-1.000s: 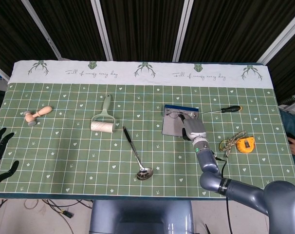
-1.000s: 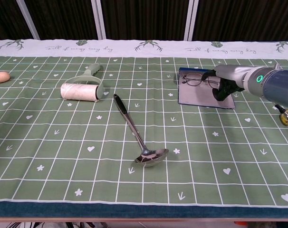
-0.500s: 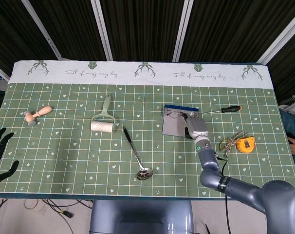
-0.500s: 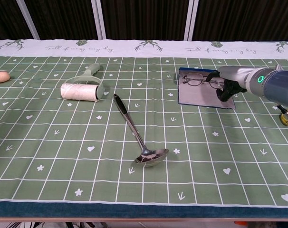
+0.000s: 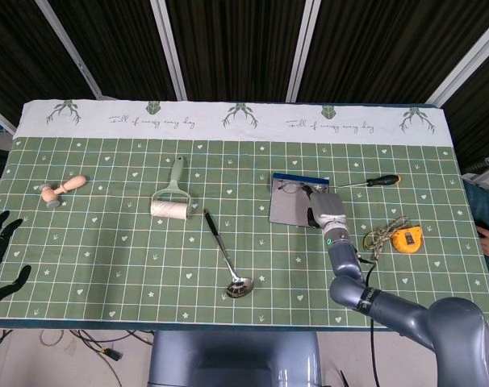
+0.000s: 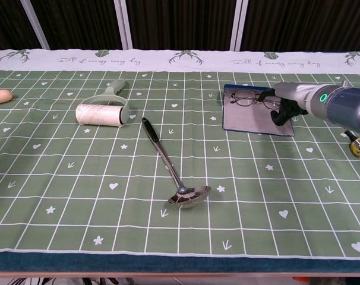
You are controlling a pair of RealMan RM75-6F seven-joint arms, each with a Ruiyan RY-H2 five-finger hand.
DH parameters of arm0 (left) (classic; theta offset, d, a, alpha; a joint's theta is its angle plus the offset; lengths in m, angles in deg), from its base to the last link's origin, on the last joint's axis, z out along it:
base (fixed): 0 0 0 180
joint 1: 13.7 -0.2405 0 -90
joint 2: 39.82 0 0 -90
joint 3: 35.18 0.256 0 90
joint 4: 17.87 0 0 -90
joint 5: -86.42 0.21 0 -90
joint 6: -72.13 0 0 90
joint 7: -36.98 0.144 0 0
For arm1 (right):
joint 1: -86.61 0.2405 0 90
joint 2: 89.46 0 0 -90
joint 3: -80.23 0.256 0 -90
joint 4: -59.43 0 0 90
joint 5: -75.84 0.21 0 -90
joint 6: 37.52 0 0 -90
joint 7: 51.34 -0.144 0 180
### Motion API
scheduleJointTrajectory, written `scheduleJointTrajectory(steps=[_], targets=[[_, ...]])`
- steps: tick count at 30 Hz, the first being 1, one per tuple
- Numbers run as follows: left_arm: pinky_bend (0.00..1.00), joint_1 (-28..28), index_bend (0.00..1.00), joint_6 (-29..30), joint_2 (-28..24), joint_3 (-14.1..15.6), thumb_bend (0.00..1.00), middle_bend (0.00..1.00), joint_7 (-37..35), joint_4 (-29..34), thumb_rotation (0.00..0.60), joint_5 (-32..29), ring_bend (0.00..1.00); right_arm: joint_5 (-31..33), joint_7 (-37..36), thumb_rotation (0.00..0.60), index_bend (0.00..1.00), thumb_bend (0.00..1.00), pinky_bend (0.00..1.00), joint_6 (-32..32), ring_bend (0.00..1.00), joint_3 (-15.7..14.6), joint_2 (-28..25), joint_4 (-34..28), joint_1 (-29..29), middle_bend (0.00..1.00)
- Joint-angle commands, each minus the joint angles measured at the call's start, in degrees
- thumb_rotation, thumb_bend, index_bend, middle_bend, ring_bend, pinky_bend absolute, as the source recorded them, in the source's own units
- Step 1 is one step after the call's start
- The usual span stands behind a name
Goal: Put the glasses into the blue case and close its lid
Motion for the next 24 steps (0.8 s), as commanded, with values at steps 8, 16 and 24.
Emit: scheduleJointTrajectory(steps=[8,16,24], targets=[[0.00,0.0,0.10,0.0,-0.1,0.0,0.32,0.00,0.1,0.1,0.600,0.0,0.00,1.2,-0.2,0.600,0.13,0.76,1.00,-0.3,1.00,0.9,0.9,2.3,0.5,0.97],[0.00,0.0,0.10,-0.3,-0.2,0.0,0.32,0.00,0.3,0.3,0.600,-0.3,0.00,-1.6,-2.0,0.600,0.13,0.50,0.99,1.1,0.92,1.1,-1.9,-3.4,-0.9,0.84],[0.00,0.1,0.10,-0.4,0.0,0.2,0.32,0.00,0.8,0.2,0.600,-0.1,0.00,-17.5,-5.3,0.600,0.15,0.10,0.56,11.8,0.42,-3.7,-4.2,-11.3,-6.0,0.33]])
